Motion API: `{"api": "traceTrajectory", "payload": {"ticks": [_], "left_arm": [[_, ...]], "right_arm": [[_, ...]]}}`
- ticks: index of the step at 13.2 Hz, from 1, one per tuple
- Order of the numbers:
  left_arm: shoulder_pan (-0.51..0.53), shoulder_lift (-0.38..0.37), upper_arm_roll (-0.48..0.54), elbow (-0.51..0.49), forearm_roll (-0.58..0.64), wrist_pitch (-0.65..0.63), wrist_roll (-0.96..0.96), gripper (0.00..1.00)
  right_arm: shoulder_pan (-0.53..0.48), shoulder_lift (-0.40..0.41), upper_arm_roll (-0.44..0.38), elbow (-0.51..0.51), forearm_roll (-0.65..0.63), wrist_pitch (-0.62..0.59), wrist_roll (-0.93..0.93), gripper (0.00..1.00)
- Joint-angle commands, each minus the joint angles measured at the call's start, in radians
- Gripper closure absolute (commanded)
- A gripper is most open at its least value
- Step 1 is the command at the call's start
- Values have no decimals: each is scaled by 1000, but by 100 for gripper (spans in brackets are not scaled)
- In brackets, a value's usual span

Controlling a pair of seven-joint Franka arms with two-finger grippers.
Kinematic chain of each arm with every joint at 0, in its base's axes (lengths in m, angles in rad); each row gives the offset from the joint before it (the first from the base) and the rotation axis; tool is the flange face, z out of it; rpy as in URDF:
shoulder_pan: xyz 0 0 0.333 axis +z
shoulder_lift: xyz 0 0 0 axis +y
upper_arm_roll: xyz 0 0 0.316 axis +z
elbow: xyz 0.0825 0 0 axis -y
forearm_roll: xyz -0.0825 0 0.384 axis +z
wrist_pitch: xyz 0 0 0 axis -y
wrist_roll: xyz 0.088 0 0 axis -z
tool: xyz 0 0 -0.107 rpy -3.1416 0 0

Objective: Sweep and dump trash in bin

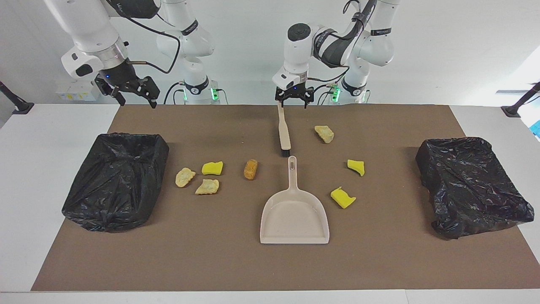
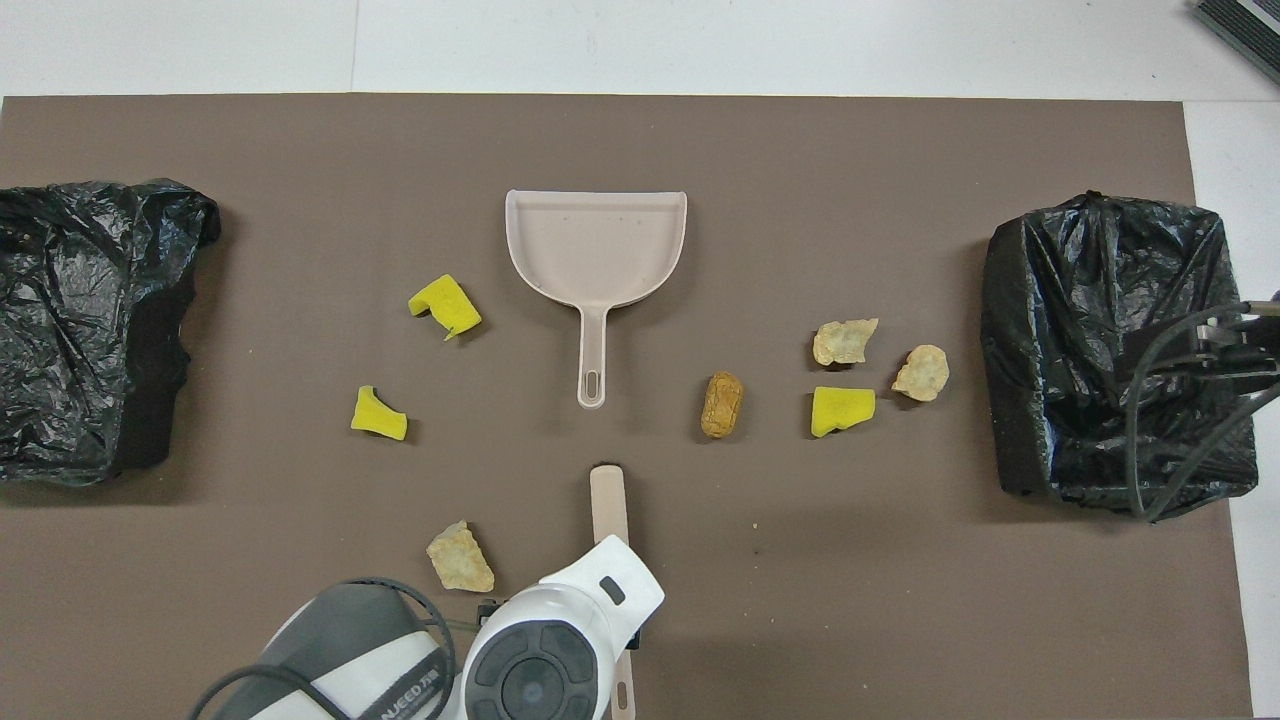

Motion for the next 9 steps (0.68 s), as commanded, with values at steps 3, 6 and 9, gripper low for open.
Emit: {"api": "traceTrajectory", "payload": {"ticks": [3, 6, 9], "left_arm": [[-104, 60, 16, -32, -8, 118, -132, 0], [-112, 80, 16, -50, -8, 152, -149, 0], [-111, 80, 16, -59, -10, 158, -149, 0]], "right_arm": [[7, -82, -3, -122, 8, 34, -5, 0], [23, -114, -1, -243, 9, 110, -1, 0], [23, -114, -1, -283, 3, 231, -13, 0]]}}
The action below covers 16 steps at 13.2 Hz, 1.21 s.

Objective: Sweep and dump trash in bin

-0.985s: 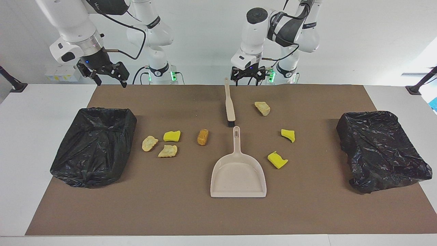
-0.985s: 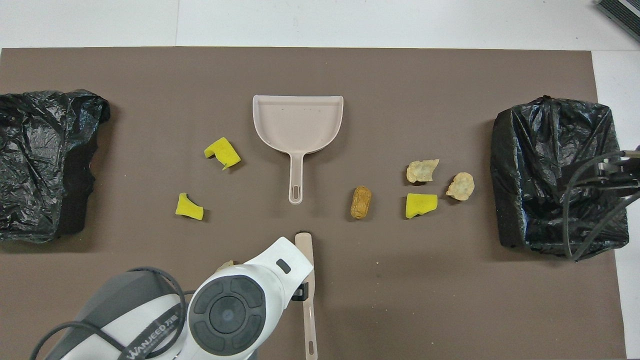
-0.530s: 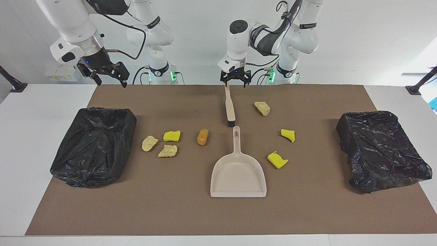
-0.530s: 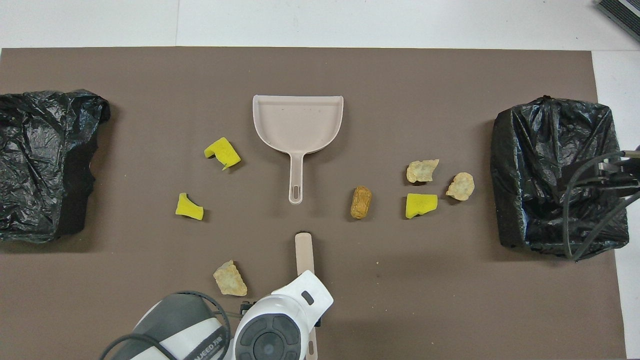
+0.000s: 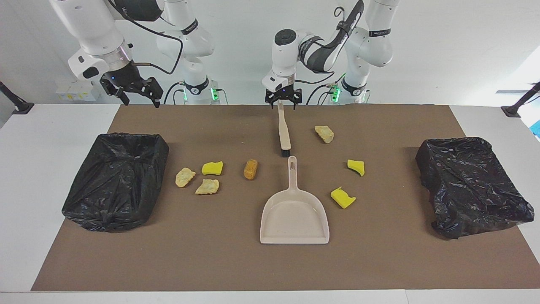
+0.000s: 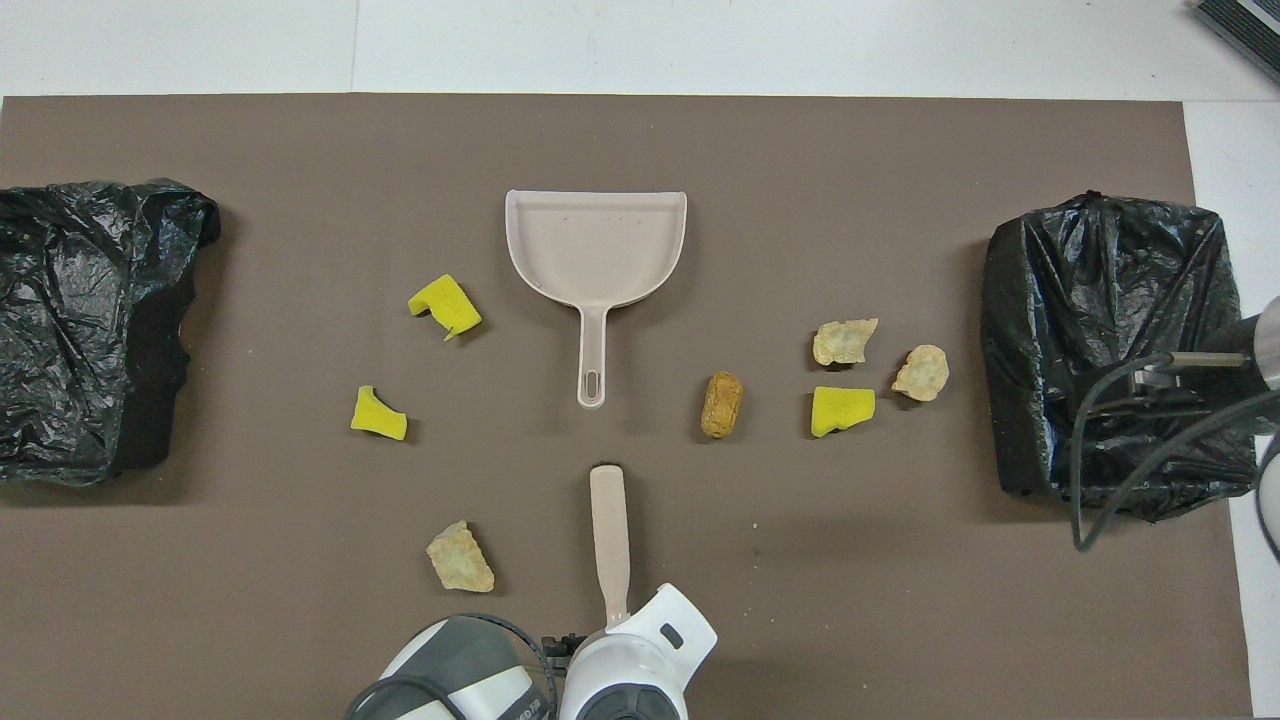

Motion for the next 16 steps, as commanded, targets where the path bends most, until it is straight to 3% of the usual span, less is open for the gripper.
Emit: {"api": "traceTrajectory", "payload": {"ticks": [1, 4, 7, 11, 14, 15, 16], "left_arm": [[-17, -17, 15, -34, -10, 25, -5, 0], [-19, -22, 15, -42, -11, 25, -9, 0], [-19, -25, 13, -51, -25, 25, -6, 0], [-17, -25, 15, -49, -59, 19, -11, 38], [-13, -20, 15, -43, -77, 13, -12, 64], [-11, -19, 16, -39, -79, 2, -14, 79], [-7, -17, 16, -34, -77, -13, -11, 84]], "right_arm": [[-4, -30, -4, -53, 3, 92, 2, 0], [-1, -32, -4, -50, 5, 78, 39, 0], [84, -32, 10, -50, 5, 78, 47, 0], [196, 20, 12, -48, 28, 72, 82, 0], [295, 102, 12, 13, 31, 73, 182, 0], [318, 126, 13, 25, 55, 86, 192, 0], [331, 146, 15, 36, 87, 101, 206, 0]]}}
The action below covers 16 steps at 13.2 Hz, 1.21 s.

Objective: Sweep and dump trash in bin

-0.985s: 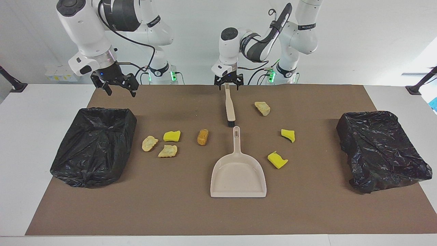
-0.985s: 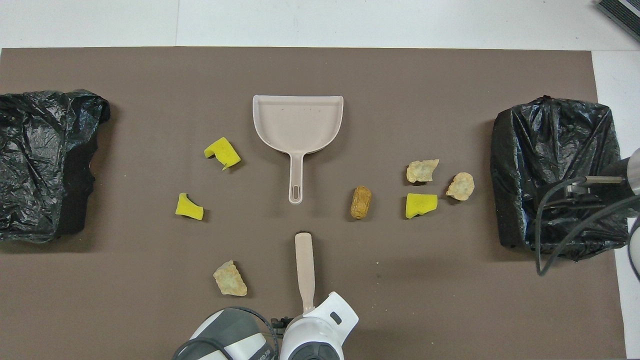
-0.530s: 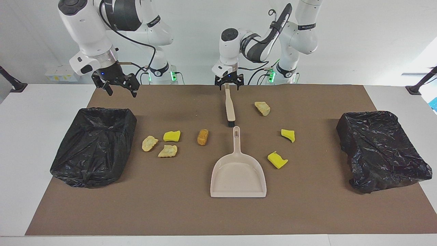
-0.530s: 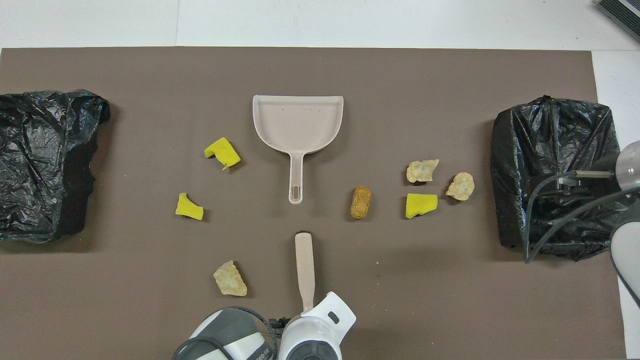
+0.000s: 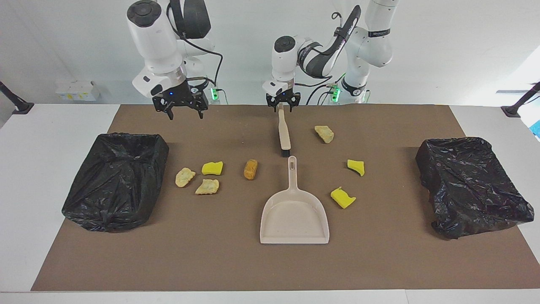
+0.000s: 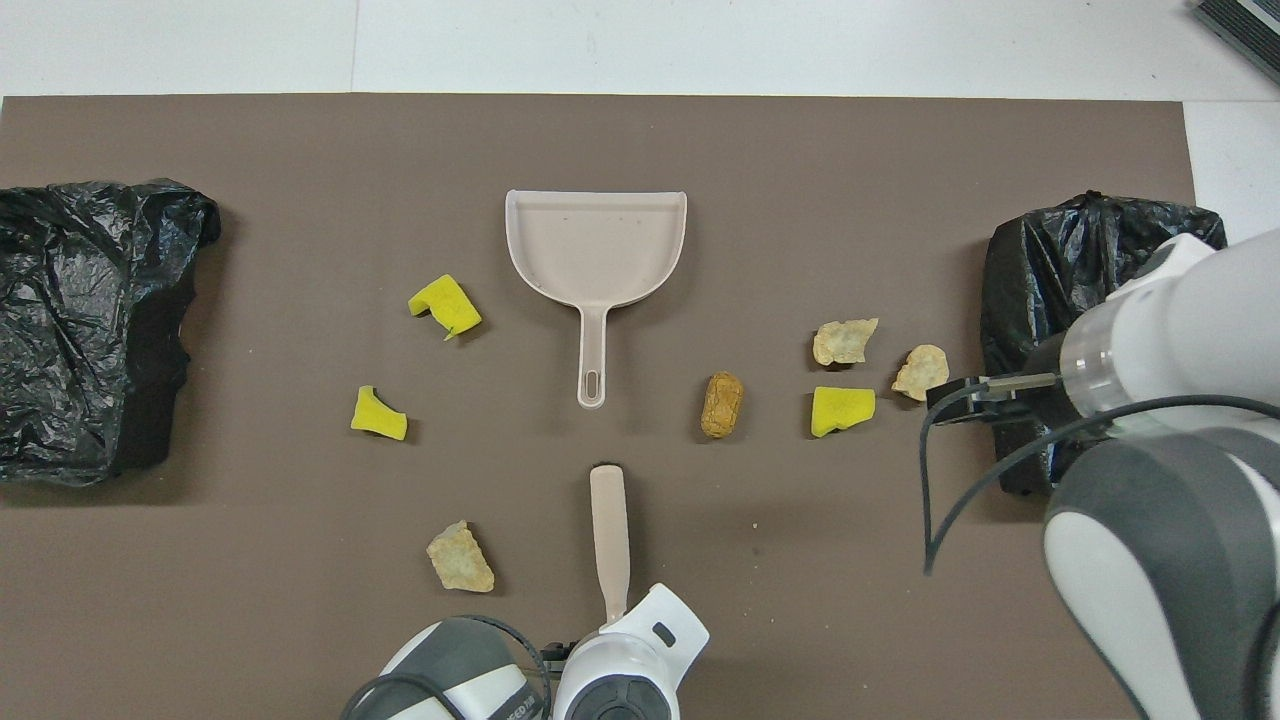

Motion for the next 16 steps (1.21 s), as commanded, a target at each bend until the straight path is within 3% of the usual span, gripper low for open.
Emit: {"api": "traceTrajectory", "payload": {"ticks": [1, 3, 8, 12, 14, 16], "left_arm": [[-6, -17, 13, -9, -17, -22, -7, 95], [3, -25, 16, 8, -19, -71, 4, 100], [90, -66, 22, 70, -7, -220, 2, 100], [182, -138, 22, 77, 12, -484, -13, 100], [214, -164, 21, 74, 12, -593, -106, 100], [222, -175, 18, 65, 12, -607, -238, 100]], "right_arm": [[41, 81, -3, 67, 55, 38, 58, 0], [87, 125, -2, 117, 63, 49, 127, 0], [152, 223, -2, 184, 75, 99, 254, 0], [190, 315, -2, 246, 75, 164, 305, 0], [192, 377, -2, 306, 75, 188, 307, 0], [221, 441, -2, 363, 74, 230, 308, 0]]}}
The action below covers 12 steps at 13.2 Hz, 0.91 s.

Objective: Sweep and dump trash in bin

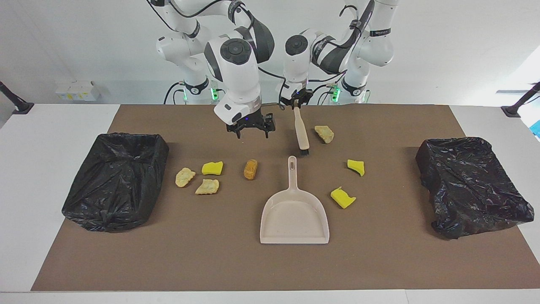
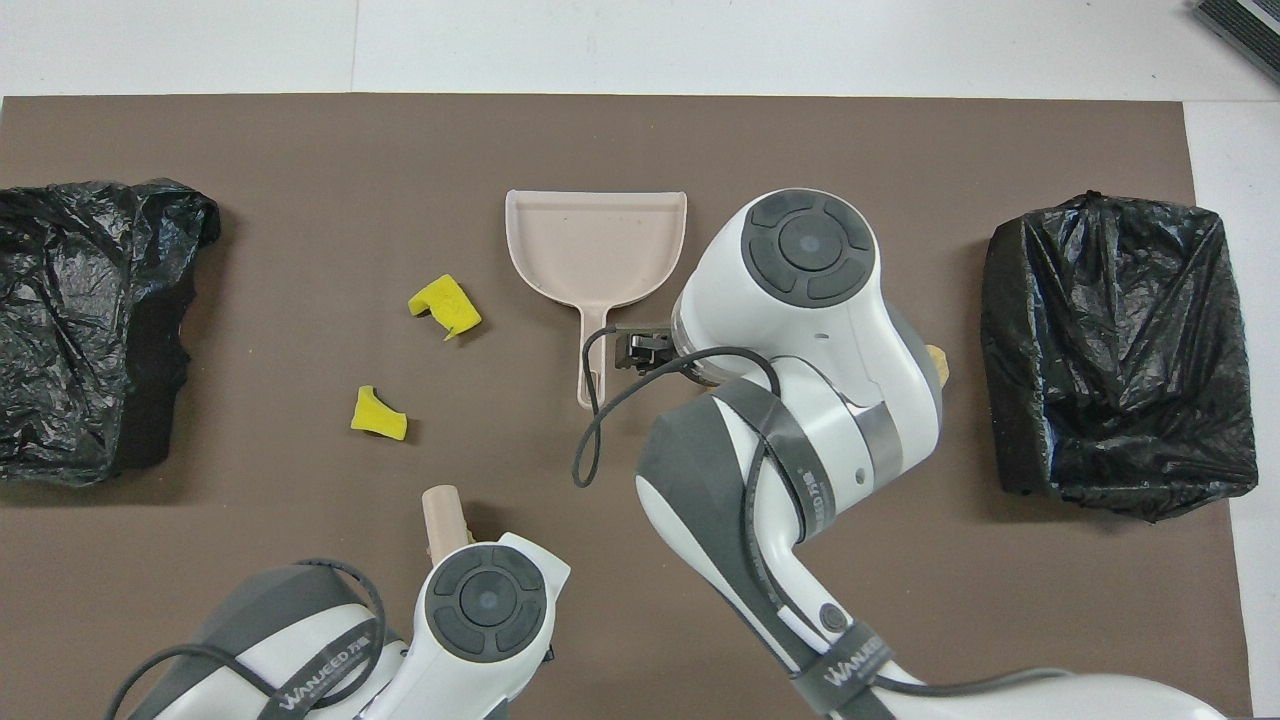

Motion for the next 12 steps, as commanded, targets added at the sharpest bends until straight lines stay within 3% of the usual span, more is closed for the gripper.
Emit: {"api": "traceTrajectory", "payload": {"ticks": [1, 5, 7, 12], "left_arm": [[10, -37, -14, -28, 9, -22, -214, 100], [53, -43, -11, -54, -72, 2, -440, 100], [62, -42, -10, -62, -135, 53, -515, 100], [79, -43, -11, -120, -263, 192, -664, 100]], "right_arm": [[25, 113, -3, 108, 14, 50, 24, 0], [106, 230, -5, 108, -51, 231, 48, 0], [112, 246, -3, 103, -99, 260, 50, 16], [129, 259, -3, 97, -151, 283, 52, 30]]}}
